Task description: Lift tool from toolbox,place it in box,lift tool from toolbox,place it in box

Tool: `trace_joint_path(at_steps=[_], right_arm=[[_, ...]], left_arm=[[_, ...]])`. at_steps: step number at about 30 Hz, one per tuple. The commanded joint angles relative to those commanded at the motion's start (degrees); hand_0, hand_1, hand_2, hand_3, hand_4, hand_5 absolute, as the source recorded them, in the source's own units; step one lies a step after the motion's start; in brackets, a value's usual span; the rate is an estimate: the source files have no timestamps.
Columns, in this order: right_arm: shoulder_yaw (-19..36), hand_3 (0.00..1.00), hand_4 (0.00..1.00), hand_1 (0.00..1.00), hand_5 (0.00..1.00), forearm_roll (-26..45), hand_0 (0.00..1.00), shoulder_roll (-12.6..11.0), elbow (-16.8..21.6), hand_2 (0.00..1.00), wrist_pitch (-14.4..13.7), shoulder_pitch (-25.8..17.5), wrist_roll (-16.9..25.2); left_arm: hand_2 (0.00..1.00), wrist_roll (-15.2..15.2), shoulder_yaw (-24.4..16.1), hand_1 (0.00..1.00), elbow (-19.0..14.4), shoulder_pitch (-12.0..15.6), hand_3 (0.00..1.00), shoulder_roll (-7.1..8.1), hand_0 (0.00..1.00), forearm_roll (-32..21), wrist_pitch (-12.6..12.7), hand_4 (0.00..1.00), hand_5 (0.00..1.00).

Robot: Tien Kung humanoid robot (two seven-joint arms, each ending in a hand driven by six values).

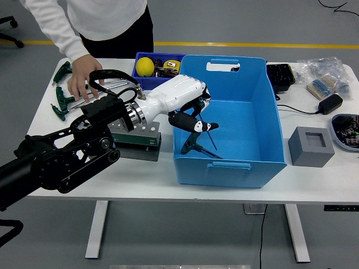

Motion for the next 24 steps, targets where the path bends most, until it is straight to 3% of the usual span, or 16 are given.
trace_joint_path(at_steps=[4,5,10,11,16,17,22,23,24], right_arm=[[0.1,0.597,0.83,0.69,0.724,-0.3,0.706,-0.2,0.1,0.732,0.0,0.3,0.0],[0.2,0.597,0.83,0.688,0.724,-0.3,0.708,-0.3,0.1,0.732,0.0,0.4,0.1],[1.4,0.597,0.83,0.688,0.724,-2.5,0.708,-0.7,0.4,0.732,0.0,0.7,-0.6],[1.7,0.597,0.83,0.689,0.723,-3.2,0.706,-0.8,0.5,0.732,0.0,0.9,-0.8],[2.4,0.597,0.83,0.689,0.723,-4.8,0.706,-1.1,0.8,0.732,0.0,1.1,-1.2],[2.4,0.597,0.83,0.688,0.723,-4.8,0.705,-1.1,0.8,0.731,0.0,1.1,-1.2],[2.5,0.597,0.83,0.688,0.723,-5.0,0.705,-1.1,0.8,0.731,0.0,1.0,-1.3],[2.5,0.596,0.83,0.687,0.723,-5.0,0.704,-1.1,0.8,0.732,0.0,0.9,-1.3],[2.4,0.596,0.83,0.687,0.723,-4.9,0.704,-1.1,0.8,0.732,0.0,0.9,-1.3]], left_arm=[[0.124,1.3,0.7,0.047,1.8,0.5,0.245,-2.29,0.194,0.4,1.0,0.778,0.439],[0.33,1.1,0.7,0.227,2.1,0.4,0.523,-2.75,0.236,0.5,1.2,0.819,0.457],[0.33,0.1,0.3,0.227,3.3,-0.2,0.523,-4.05,0.236,-0.6,1.9,0.819,0.457],[0.506,-0.1,0.2,0.33,3.5,-0.3,0.624,-4.16,0.276,-0.9,1.9,0.854,0.502],[0.506,-0.7,-0.3,0.33,4.3,-0.8,0.624,-4.48,0.276,-1.9,1.7,0.854,0.502],[0.608,-0.8,-0.4,0.361,4.4,-0.8,0.667,-4.52,0.288,-2.1,1.7,0.878,0.526],[0.608,-1.0,-0.9,0.361,4.6,-0.8,0.667,-4.42,0.288,-2.5,1.3,0.878,0.526],[0.794,-0.9,-1.2,0.604,4.4,-0.7,0.758,-4.32,0.456,-2.6,1.2,0.932,0.613],[0.794,-0.9,-1.6,0.604,4.1,-0.5,0.758,-4.2,0.456,-2.6,1.0,0.932,0.613]])
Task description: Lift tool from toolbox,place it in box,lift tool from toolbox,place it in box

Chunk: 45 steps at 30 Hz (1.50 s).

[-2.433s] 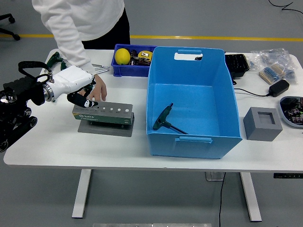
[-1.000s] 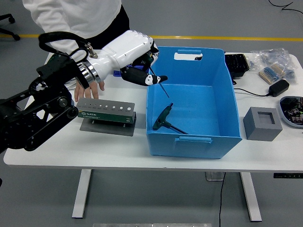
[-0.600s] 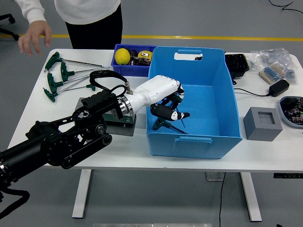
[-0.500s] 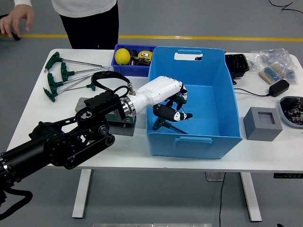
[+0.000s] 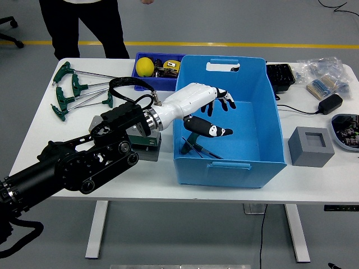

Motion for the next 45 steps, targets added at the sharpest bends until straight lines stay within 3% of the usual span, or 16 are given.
trace_joint_path(at_steps=[4,5,7,10,11,16,17,18,22,23,27,30,32,37,40,45], right_arm=[[-0.2,0.596,0.83,0.687,0.723,0.4,0.704,0.0,-0.1,0.732,0.0,-0.2,0.1],[-0.5,0.596,0.83,0.687,0.723,0.9,0.705,0.1,-0.1,0.732,0.0,-0.2,0.3],[-1.0,0.596,0.83,0.687,0.723,1.8,0.705,0.1,-0.1,0.732,-0.1,-0.3,0.7],[-0.9,0.596,0.83,0.687,0.723,1.8,0.705,0.4,-0.3,0.732,-0.1,-0.6,0.6],[-1.0,0.596,0.829,0.687,0.723,2.0,0.704,0.5,-0.3,0.732,-0.1,-0.7,0.7],[-1.4,0.596,0.829,0.687,0.723,3.1,0.704,0.8,-0.5,0.732,-0.1,-1.4,1.0],[-1.4,0.596,0.829,0.687,0.722,3.1,0.699,0.9,-0.6,0.731,-0.1,-1.5,1.0],[-1.5,0.596,0.829,0.687,0.722,3.3,0.699,1.0,-0.6,0.731,-0.1,-1.6,1.0],[-2.0,0.596,0.829,0.687,0.722,4.2,0.699,1.1,-0.7,0.731,-0.1,-1.6,1.3],[-2.0,0.595,0.828,0.688,0.721,4.3,0.698,1.1,-0.7,0.731,-0.1,-1.6,1.3],[-2.3,0.595,0.828,0.688,0.721,4.5,0.698,1.1,-0.7,0.731,-0.1,-1.3,1.3],[-2.1,0.595,0.828,0.688,0.72,4.6,0.697,1.2,-0.8,0.732,-0.1,-1.4,1.2],[-2.2,0.595,0.828,0.688,0.72,4.5,0.697,1.3,-0.8,0.732,-0.1,-1.4,1.3],[-2.5,0.595,0.827,0.689,0.719,5.3,0.7,1.7,-0.9,0.736,-0.1,-1.8,1.4],[-2.7,0.595,0.827,0.689,0.719,5.6,0.7,1.9,-1.0,0.736,-0.1,-1.9,1.6],[-2.7,0.595,0.826,0.689,0.719,5.4,0.698,2.0,-1.1,0.735,-0.1,-1.9,1.6]], left_arm=[[0.794,-0.4,-3.0,0.604,-1.9,1.0,0.758,0.62,0.456,-0.6,0.1,0.932,0.613],[0.879,-0.7,-4.4,0.717,-2.9,1.9,0.822,0.91,0.656,-1.5,0.3,0.943,0.652],[0.879,-1.3,-8.1,0.717,-4.8,3.8,0.822,1.25,0.656,-4.3,1.1,0.943,0.652],[0.879,-1.6,-14.8,0.717,-8.7,8.7,0.822,2.16,0.656,-11.3,1.6,0.943,0.652],[0.875,-1.4,-17.2,0.75,-10.3,10.6,0.806,2.54,0.699,-13.9,1.4,0.949,0.693],[0.875,0.8,-28.2,0.75,-17.7,19.0,0.806,3.79,0.699,-25.8,0.3,0.949,0.693],[0.851,1.4,-30.2,0.748,-19.1,20.5,0.776,3.96,0.71,-28.0,-0.1,0.953,0.759],[0.851,2.2,-32.4,0.748,-20.2,21.9,0.776,4.08,0.71,-30.6,-0.6,0.953,0.759],[0.851,5.0,-38.9,0.748,-20.7,24.7,0.776,5.08,0.71,-40.3,-3.4,0.953,0.759],[0.862,5.4,-39.9,0.756,-20.3,25.1,0.775,5.28,0.74,-42.5,-3.8,0.961,0.821],[0.862,6.8,-42.7,0.756,-19.0,27.7,0.775,5.81,0.74,-51.7,-4.7,0.961,0.821],[0.86,7.9,-44.5,0.776,-18.9,30.7,0.77,5.24,0.785,-50.0,-6.9,0.954,0.844],[0.86,8.3,-46.1,0.776,-19.0,33.6,0.77,3.97,0.785,-48.6,-7.8,0.954,0.844],[0.874,6.3,-48.3,0.818,-19.8,39.9,0.773,1.09,0.822,-49.1,-7.0,0.958,0.863],[0.874,4.9,-47.8,0.818,-20.1,41.7,0.773,1.35,0.822,-49.1,-7.3,0.958,0.863],[0.875,3.7,-47.2,0.828,-19.9,41.7,0.774,2.1,0.84,-50.1,-7.3,0.964,0.884]])
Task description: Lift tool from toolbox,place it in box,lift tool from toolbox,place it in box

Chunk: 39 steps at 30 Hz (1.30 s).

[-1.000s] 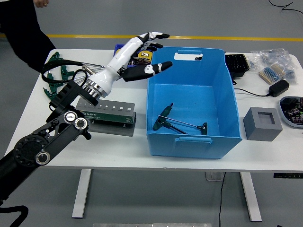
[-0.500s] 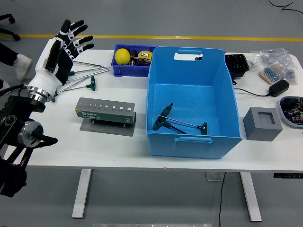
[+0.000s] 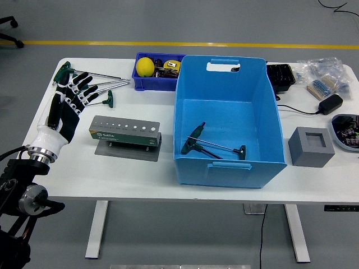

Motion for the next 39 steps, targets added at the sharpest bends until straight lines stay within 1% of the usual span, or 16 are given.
trace_joint_path(at_steps=[6,11,18,27,39], right_arm=[[-1.0,0.595,0.827,0.691,0.719,1.3,0.702,-0.4,0.1,0.735,0.1,0.8,0.5],[-2.2,0.595,0.827,0.688,0.718,3.8,0.7,-0.5,0.0,0.735,0.1,0.8,1.2],[-2.3,0.595,0.827,0.688,0.718,4.2,0.701,-0.5,-0.1,0.735,0.1,0.7,1.2],[-2.3,0.594,0.826,0.69,0.719,4.2,0.702,-0.5,-0.1,0.735,0.1,0.6,1.1],[-1.9,0.591,0.826,0.689,0.719,4.4,0.701,-0.6,0.0,0.734,0.2,0.7,1.3]], left_arm=[[0.88,-0.2,-0.5,0.83,0.1,-1.1,0.773,-0.53,0.843,-0.1,0.2,0.964,0.894],[0.881,-0.6,-1.1,0.83,0.3,-0.8,0.771,-0.49,0.844,0.0,0.3,0.964,0.899],[0.883,-0.9,-2.3,0.831,0.0,-1.1,0.771,-0.88,0.845,-0.2,0.3,0.963,0.914],[0.881,-0.7,-2.1,0.83,0.2,-0.3,0.771,-1.22,0.843,0.0,0.2,0.96,0.943],[0.883,-0.8,-3.0,0.828,-0.1,0.3,0.772,-1.13,0.841,0.9,0.3,0.96,0.947]])
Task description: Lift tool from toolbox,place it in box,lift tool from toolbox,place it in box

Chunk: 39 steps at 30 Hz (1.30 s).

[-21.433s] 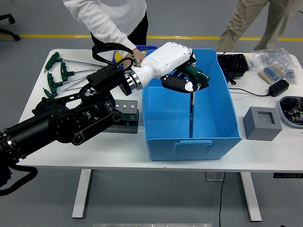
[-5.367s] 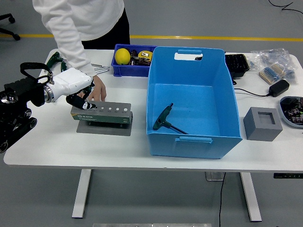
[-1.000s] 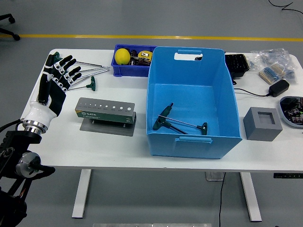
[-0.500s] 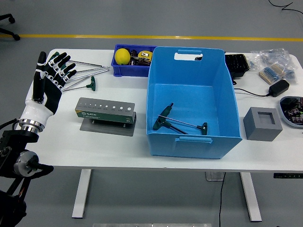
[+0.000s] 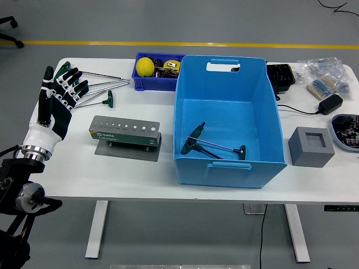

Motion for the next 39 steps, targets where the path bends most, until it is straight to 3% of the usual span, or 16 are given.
trace_joint_path(at_steps=[25,32,39], right_arm=[[0.3,0.592,0.825,0.689,0.718,-2.3,0.698,-0.1,0.2,0.734,0.0,0.1,-0.5],[0.1,0.592,0.825,0.69,0.719,-2.2,0.698,-0.1,0.3,0.734,0.0,0.4,-0.4],[-0.4,0.592,0.825,0.691,0.719,-1.4,0.699,0.1,0.3,0.734,0.0,0.3,-0.1]], left_arm=[[0.888,-0.7,-2.8,0.824,-0.9,0.7,0.773,-0.41,0.835,1.1,0.5,0.96,0.953],[0.889,-0.8,-4.0,0.823,-1.3,0.8,0.775,-1.23,0.832,1.3,0.5,0.961,0.955],[0.89,-0.7,-4.3,0.818,-1.4,1.2,0.775,-0.94,0.831,1.1,0.6,0.961,0.955]])
